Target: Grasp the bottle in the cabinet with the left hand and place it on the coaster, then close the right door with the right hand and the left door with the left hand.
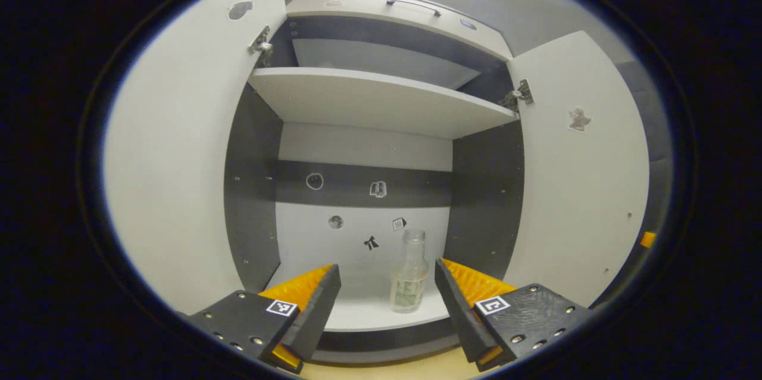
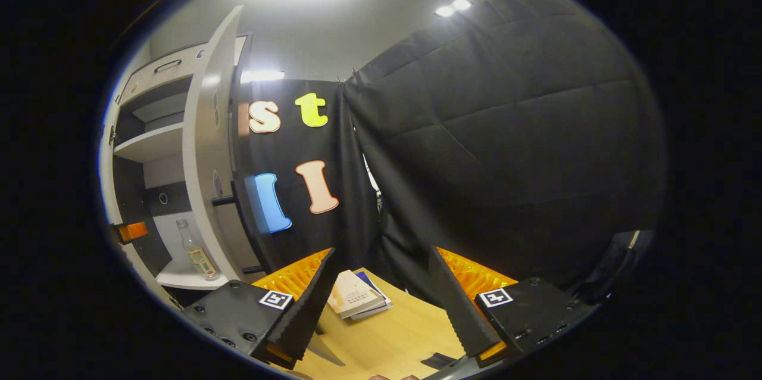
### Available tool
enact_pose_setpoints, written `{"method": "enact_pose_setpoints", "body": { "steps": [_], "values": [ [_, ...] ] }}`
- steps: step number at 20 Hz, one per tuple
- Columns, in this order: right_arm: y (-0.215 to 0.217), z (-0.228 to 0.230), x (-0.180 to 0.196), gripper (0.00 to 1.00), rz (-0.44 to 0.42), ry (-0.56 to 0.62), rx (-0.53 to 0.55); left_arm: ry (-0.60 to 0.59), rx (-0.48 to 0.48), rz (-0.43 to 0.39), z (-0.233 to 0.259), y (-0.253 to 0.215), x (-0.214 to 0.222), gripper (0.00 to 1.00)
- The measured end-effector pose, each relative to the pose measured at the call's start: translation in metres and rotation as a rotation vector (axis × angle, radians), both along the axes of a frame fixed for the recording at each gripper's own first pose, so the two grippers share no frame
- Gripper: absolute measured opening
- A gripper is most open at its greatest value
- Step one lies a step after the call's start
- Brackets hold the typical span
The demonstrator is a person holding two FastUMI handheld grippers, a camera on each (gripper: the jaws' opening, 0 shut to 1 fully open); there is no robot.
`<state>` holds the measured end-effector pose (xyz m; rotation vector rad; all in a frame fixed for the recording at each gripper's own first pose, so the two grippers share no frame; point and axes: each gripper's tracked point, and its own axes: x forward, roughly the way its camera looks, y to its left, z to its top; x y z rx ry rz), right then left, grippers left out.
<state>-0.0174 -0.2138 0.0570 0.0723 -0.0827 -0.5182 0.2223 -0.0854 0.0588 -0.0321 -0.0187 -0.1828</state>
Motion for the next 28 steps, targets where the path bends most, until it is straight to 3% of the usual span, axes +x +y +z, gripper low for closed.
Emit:
{"method": "enact_pose_setpoints", "body": {
  "steps": [1,2,9,10,19,21,22,26,27,28],
  "values": [
    [-0.003,0.001,0.003,0.92,-0.003,-0.003,0.002,0.000,-0.004,0.000,0.001,-0.003,0.008,0.93],
    [-0.005,0.001,0.006,0.97,-0.006,-0.004,0.006,-0.001,-0.005,-0.005,0.002,-0.007,0.014,0.93],
    [-0.025,-0.003,0.023,0.98,-0.031,0.003,0.018,0.002,0.022,-0.033,-0.003,-0.032,0.062,0.92],
    [-0.028,-0.003,0.025,0.92,-0.037,0.005,0.013,0.004,0.023,-0.035,-0.006,-0.035,0.068,0.92],
    [-0.052,-0.012,0.034,0.92,-0.091,0.030,0.013,0.056,0.027,-0.047,-0.043,-0.058,0.125,0.92],
    [-0.059,-0.013,0.034,0.92,-0.107,0.033,0.012,0.062,0.039,-0.048,-0.044,-0.064,0.131,0.91],
    [-0.062,-0.013,0.035,0.98,-0.114,0.033,0.013,0.066,0.044,-0.050,-0.046,-0.068,0.134,0.91],
    [-0.069,-0.015,0.037,0.98,-0.137,0.033,0.028,0.078,0.065,-0.054,-0.057,-0.077,0.151,0.90],
    [-0.070,-0.016,0.038,0.98,-0.138,0.036,0.033,0.085,0.062,-0.058,-0.059,-0.078,0.153,0.99],
    [-0.069,-0.017,0.039,0.98,-0.138,0.037,0.033,0.082,0.054,-0.044,-0.061,-0.074,0.157,0.82]
  ]
}}
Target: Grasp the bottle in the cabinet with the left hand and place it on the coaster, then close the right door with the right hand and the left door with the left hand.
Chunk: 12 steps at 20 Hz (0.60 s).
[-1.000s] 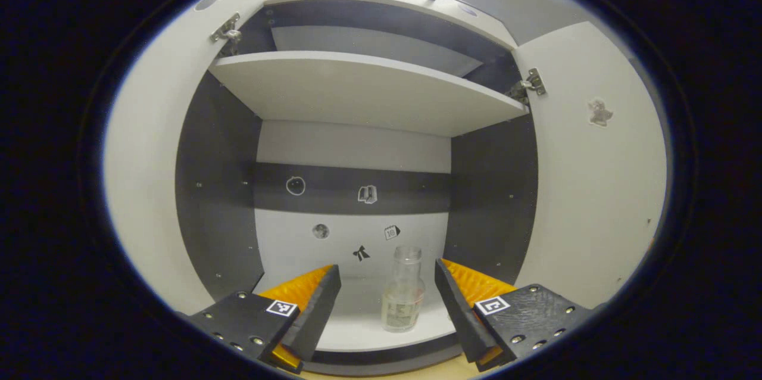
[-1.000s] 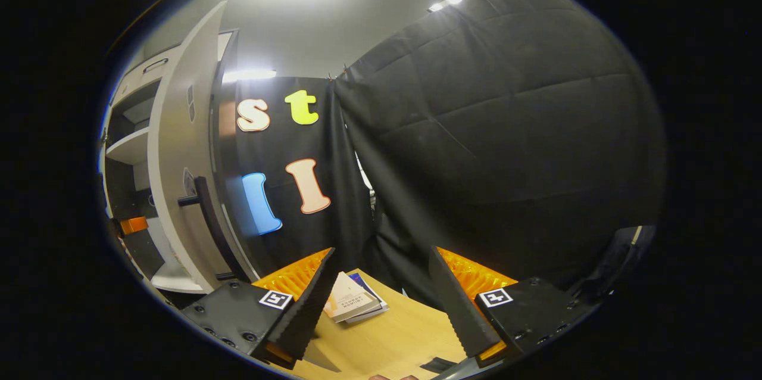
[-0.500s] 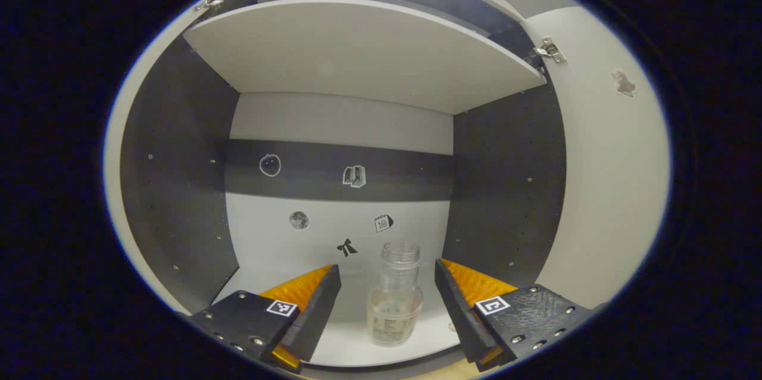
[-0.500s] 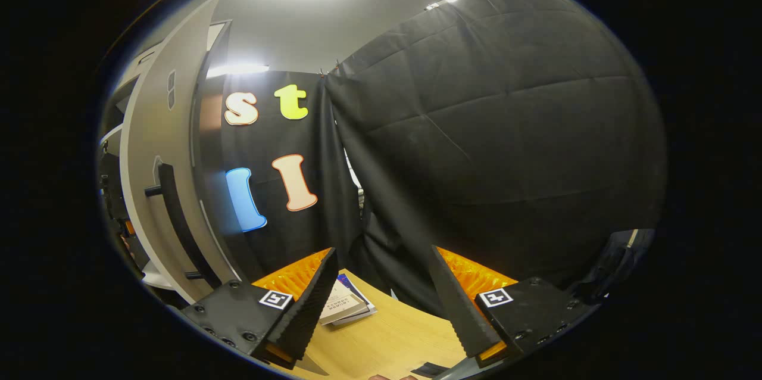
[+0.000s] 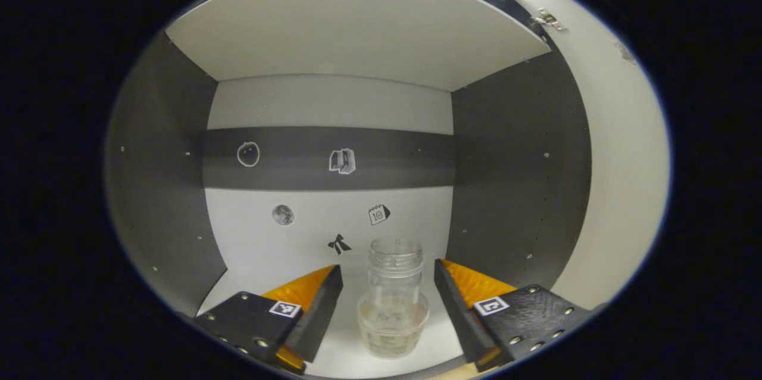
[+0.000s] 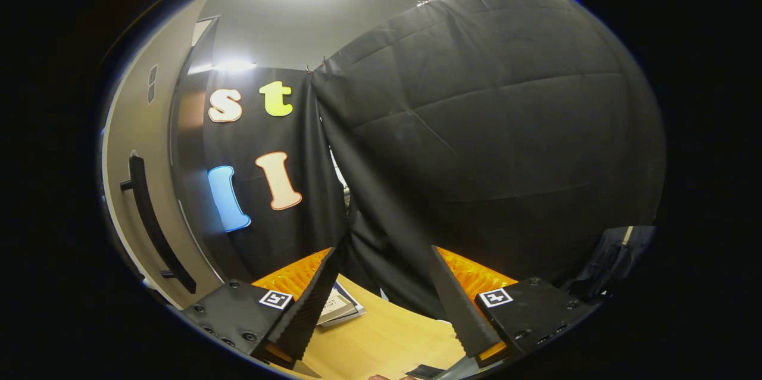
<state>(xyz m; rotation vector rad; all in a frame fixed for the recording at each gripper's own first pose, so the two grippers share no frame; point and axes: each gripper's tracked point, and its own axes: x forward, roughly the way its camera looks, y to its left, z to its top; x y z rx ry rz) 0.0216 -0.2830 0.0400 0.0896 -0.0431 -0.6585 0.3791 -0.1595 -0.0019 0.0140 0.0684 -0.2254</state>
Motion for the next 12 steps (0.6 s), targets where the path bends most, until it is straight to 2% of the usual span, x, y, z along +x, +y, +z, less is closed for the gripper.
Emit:
{"method": "enact_pose_setpoints", "body": {
  "steps": [1,2,3,4,5,7,8,9,10,11,12],
  "values": [
    [-0.002,-0.001,0.000,0.98,-0.003,0.002,-0.003,0.003,-0.005,-0.012,0.001,-0.003,0.000,0.65],
    [-0.002,-0.001,0.001,0.98,-0.004,0.003,-0.007,0.006,-0.001,-0.025,-0.001,-0.005,-0.001,0.37],
    [-0.002,-0.001,0.002,0.98,-0.004,0.004,-0.010,0.004,0.012,-0.035,-0.001,-0.006,0.000,0.63],
    [-0.002,-0.001,0.003,0.92,-0.002,0.006,-0.011,-0.011,0.026,-0.015,0.003,-0.002,0.003,0.50],
    [-0.001,-0.002,0.004,0.92,0.001,0.008,-0.011,-0.014,0.030,-0.024,0.004,-0.004,0.002,0.45],
    [-0.001,-0.004,0.005,0.92,0.003,0.008,-0.006,-0.018,0.024,-0.029,0.008,-0.007,-0.003,0.47],
    [0.000,-0.003,0.006,0.98,0.006,0.006,-0.002,-0.026,0.018,-0.029,0.011,-0.005,-0.006,0.42],
    [0.000,-0.003,0.006,0.92,0.007,0.005,0.001,-0.031,0.015,-0.037,0.014,-0.007,-0.008,0.36],
    [0.001,-0.003,0.007,0.92,0.008,0.005,0.001,-0.039,0.015,-0.041,0.018,-0.007,-0.012,0.29],
    [0.001,-0.003,0.006,0.92,0.010,0.005,0.000,-0.048,0.016,-0.044,0.023,-0.006,-0.015,0.36],
    [0.002,-0.003,0.006,0.92,0.013,0.007,-0.002,-0.056,0.017,-0.051,0.028,-0.006,-0.020,0.36]
  ]
}}
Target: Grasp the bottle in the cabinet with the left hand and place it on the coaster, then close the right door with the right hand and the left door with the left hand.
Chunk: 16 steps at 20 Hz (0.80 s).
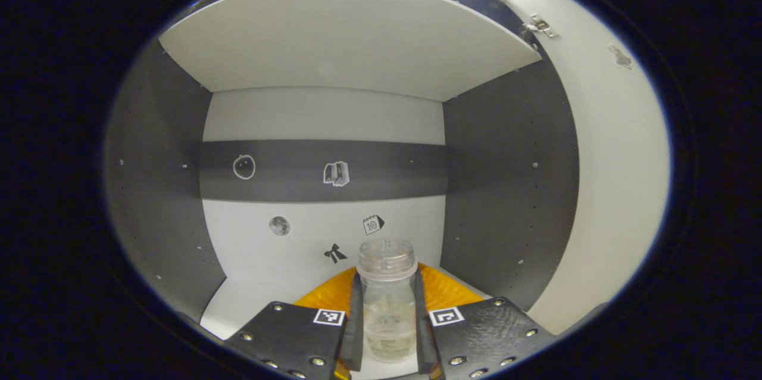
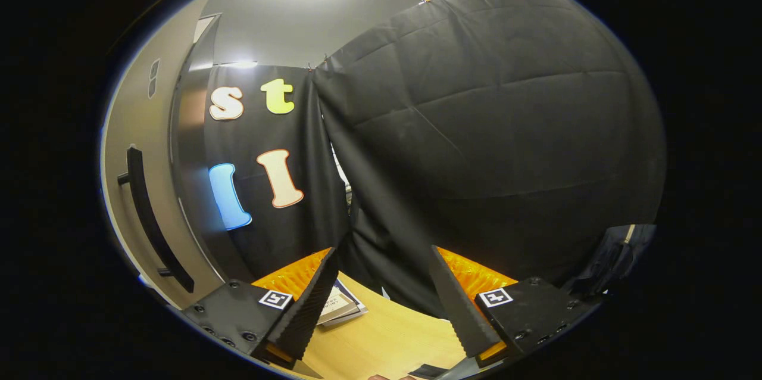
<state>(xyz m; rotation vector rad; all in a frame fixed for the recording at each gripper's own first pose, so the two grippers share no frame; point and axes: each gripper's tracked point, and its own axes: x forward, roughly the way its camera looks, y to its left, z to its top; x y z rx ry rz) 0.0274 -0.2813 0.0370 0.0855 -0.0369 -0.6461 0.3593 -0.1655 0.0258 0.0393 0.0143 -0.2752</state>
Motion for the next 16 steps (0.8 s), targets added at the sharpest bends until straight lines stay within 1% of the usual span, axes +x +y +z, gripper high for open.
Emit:
{"method": "enact_pose_setpoints", "body": {
  "steps": [1,2,3,5,9,10,16],
  "values": [
    [0.000,0.000,0.000,0.98,0.003,0.003,-0.002,-0.004,0.001,-0.013,0.004,-0.001,-0.006,0.36],
    [0.001,0.000,0.001,0.98,0.006,0.006,-0.002,-0.008,0.002,-0.024,0.009,-0.001,-0.013,0.36],
    [0.002,0.000,0.000,0.98,0.011,0.008,-0.002,-0.011,0.001,-0.038,0.013,-0.002,-0.019,0.36],
    [0.004,0.000,-0.001,0.98,0.022,0.005,0.002,-0.020,-0.007,-0.061,0.024,-0.002,-0.034,0.43],
    [0.011,0.003,-0.002,0.98,0.045,0.006,-0.008,-0.034,-0.029,-0.098,0.038,0.000,-0.070,0.43],
    [0.013,0.005,-0.003,0.92,0.051,0.007,-0.010,-0.038,-0.029,-0.104,0.039,0.001,-0.078,0.43],
    [0.024,0.010,-0.009,0.92,0.082,0.009,-0.025,-0.047,-0.036,-0.131,0.032,0.011,-0.127,0.43]
  ]
}}
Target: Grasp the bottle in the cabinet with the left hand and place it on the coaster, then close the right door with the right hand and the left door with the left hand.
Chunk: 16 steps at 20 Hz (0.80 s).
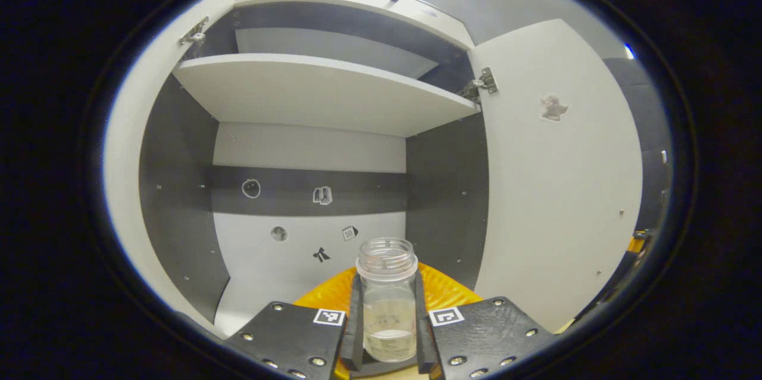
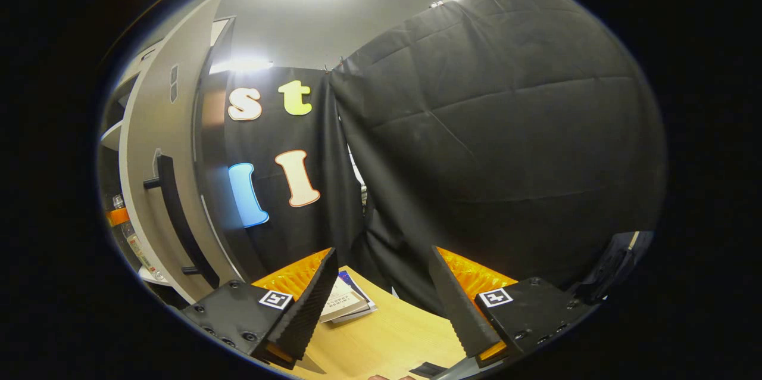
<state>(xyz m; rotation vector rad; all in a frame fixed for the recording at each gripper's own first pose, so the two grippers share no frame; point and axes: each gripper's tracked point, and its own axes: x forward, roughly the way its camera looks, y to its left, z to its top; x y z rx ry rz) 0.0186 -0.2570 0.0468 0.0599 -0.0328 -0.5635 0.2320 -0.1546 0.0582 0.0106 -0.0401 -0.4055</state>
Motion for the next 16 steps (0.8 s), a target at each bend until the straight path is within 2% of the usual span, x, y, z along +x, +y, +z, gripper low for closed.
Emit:
{"method": "enact_pose_setpoints", "body": {
  "steps": [3,9,10,13,14,16],
  "values": [
    [0.007,0.003,-0.003,0.92,0.014,0.002,-0.007,0.010,0.034,0.004,-0.013,0.009,-0.020,0.43],
    [0.020,0.014,-0.010,0.92,0.026,-0.009,-0.033,0.043,0.002,-0.015,-0.061,0.025,-0.056,0.43],
    [0.024,0.016,-0.011,0.92,0.030,-0.009,-0.039,0.047,0.003,-0.025,-0.074,0.027,-0.060,0.36],
    [0.030,0.019,-0.018,0.92,0.033,0.001,-0.076,0.080,0.014,-0.047,-0.117,0.032,-0.074,0.36],
    [0.030,0.019,-0.021,0.98,0.029,0.010,-0.088,0.088,0.010,-0.061,-0.130,0.031,-0.081,0.40],
    [0.034,0.018,-0.030,0.98,0.028,0.016,-0.094,0.093,0.002,-0.085,-0.151,0.029,-0.091,0.32]
  ]
}}
